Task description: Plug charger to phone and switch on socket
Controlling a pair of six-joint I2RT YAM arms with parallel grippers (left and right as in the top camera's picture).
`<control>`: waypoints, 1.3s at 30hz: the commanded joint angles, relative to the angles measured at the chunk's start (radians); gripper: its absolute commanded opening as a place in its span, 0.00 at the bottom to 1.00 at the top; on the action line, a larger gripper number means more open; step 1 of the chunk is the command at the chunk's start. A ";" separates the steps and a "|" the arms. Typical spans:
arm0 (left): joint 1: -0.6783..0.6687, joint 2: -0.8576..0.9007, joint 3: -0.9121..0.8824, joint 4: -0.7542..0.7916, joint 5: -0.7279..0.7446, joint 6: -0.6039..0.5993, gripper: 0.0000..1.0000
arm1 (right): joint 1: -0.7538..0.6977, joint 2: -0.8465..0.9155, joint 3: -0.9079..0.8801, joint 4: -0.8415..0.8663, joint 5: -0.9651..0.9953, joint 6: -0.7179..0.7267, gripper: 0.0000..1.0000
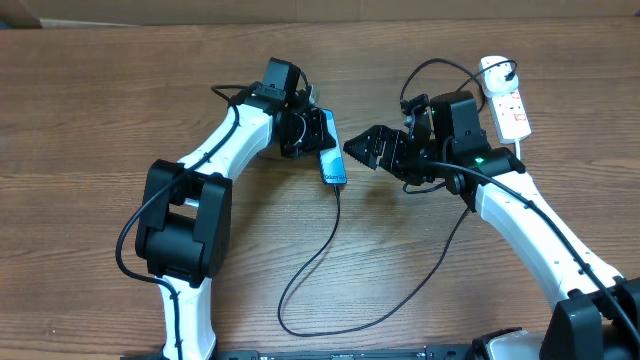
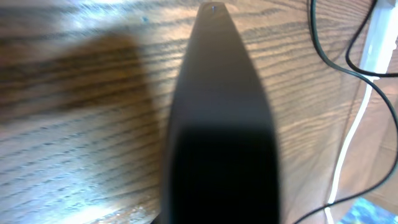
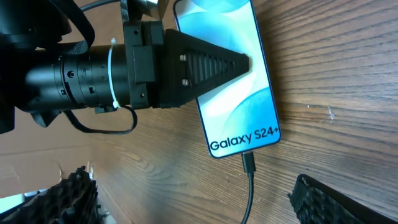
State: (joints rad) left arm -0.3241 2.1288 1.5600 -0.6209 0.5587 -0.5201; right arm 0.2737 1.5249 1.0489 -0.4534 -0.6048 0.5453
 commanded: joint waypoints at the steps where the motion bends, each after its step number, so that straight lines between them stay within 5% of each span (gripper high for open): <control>1: 0.000 0.003 0.013 -0.006 0.089 -0.011 0.04 | -0.006 -0.011 0.007 0.002 0.021 -0.024 1.00; 39: -0.003 0.063 0.013 0.026 -0.063 0.053 0.05 | -0.006 -0.011 0.007 0.001 0.028 -0.023 1.00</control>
State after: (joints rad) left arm -0.3260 2.1811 1.5600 -0.5976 0.5407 -0.5053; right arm 0.2737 1.5249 1.0489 -0.4572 -0.5900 0.5423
